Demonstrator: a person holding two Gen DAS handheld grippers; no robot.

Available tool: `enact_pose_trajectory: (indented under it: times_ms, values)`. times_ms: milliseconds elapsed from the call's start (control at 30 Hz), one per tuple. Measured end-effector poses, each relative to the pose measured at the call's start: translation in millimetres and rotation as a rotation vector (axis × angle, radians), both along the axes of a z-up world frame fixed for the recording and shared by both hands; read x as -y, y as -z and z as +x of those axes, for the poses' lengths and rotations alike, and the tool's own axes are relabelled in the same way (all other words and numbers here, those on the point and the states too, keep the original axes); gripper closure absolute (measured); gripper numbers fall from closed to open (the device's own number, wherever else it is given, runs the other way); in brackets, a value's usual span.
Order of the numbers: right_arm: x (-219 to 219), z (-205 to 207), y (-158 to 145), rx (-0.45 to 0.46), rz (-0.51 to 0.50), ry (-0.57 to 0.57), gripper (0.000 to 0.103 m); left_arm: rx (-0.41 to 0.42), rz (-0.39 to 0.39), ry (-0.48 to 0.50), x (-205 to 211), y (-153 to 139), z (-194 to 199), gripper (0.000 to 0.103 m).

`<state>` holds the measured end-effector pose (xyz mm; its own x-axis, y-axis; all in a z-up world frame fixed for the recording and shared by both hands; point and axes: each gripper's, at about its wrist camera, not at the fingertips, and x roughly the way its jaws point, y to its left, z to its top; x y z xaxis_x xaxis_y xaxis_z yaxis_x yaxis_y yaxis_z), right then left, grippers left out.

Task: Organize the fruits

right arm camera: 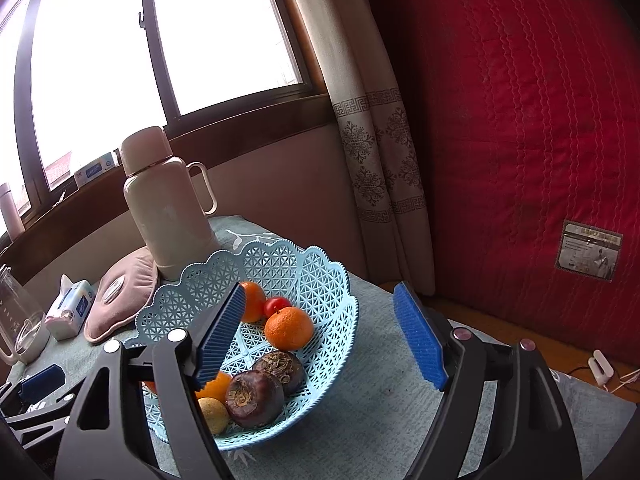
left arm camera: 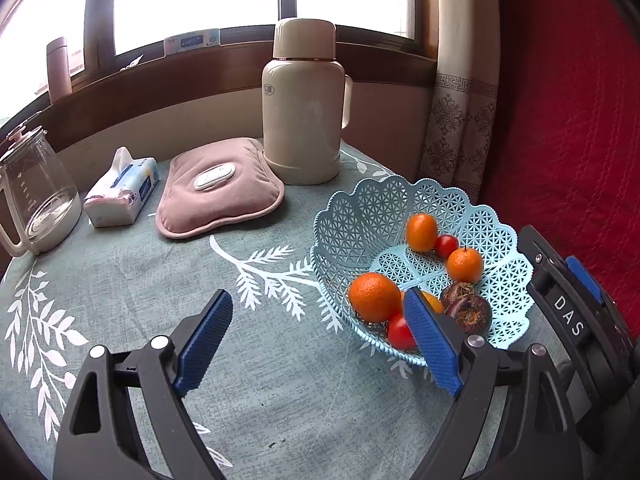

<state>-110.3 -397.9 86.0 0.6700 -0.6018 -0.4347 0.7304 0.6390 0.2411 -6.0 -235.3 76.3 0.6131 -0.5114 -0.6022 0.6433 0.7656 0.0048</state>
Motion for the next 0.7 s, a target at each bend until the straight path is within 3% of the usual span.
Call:
enact_pose_trajectory:
  times_ms: [533, 700]
  values:
    - [-2, 8, -4, 0.003, -0.030, -0.025, 0.024, 0.000, -0.001, -0.057, -28, 5, -11, 0.016]
    - [-9, 10, -8, -0.010, -0.015, -0.090, 0.024, -0.004, -0.016, -0.076, -41, 4, -16, 0.016]
